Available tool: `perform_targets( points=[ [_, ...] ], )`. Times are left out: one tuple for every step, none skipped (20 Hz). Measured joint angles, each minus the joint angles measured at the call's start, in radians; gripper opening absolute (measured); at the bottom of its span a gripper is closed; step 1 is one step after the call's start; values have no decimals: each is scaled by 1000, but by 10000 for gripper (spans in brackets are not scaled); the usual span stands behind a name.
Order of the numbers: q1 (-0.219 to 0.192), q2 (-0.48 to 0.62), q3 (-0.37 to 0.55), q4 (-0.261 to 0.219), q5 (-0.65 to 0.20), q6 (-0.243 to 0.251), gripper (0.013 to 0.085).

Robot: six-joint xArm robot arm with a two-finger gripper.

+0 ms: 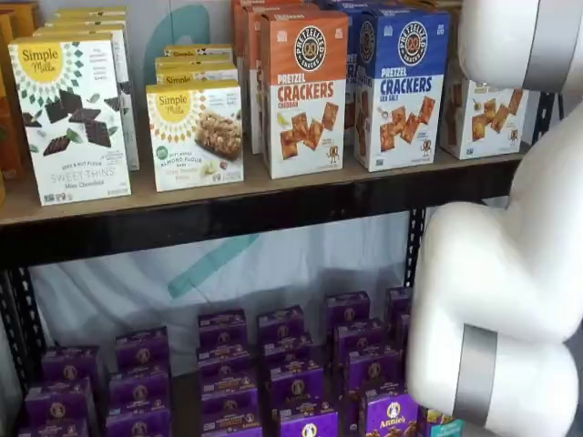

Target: Retrieve the yellow and white box located on the top shelf, the sixth one from the left

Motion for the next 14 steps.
perform_targets(
  points=[
    [4,3,-5,-7,4,2,850],
    [7,7,-10,-14,8,4,850],
    [11,11,-17,-23,14,6,850],
    [15,17,-25,-34,22,9,850],
    [18,21,-31,-43,29,10,850],
    [23,25,-38,-55,37,12,850],
    [26,28,-41,-63,42,14,850],
    [27,29,-42,-66,44,15,850],
    [29,31,-44,-70,47,16,850],
    [31,32,-45,-74,49,17,850],
    [34,33,-47,-80,52,18,850],
    [37,35,-50,-87,57,20,850],
    [40,40,-58,-93,66,23,850],
    [44,46,-68,-101,78,26,850]
  ],
)
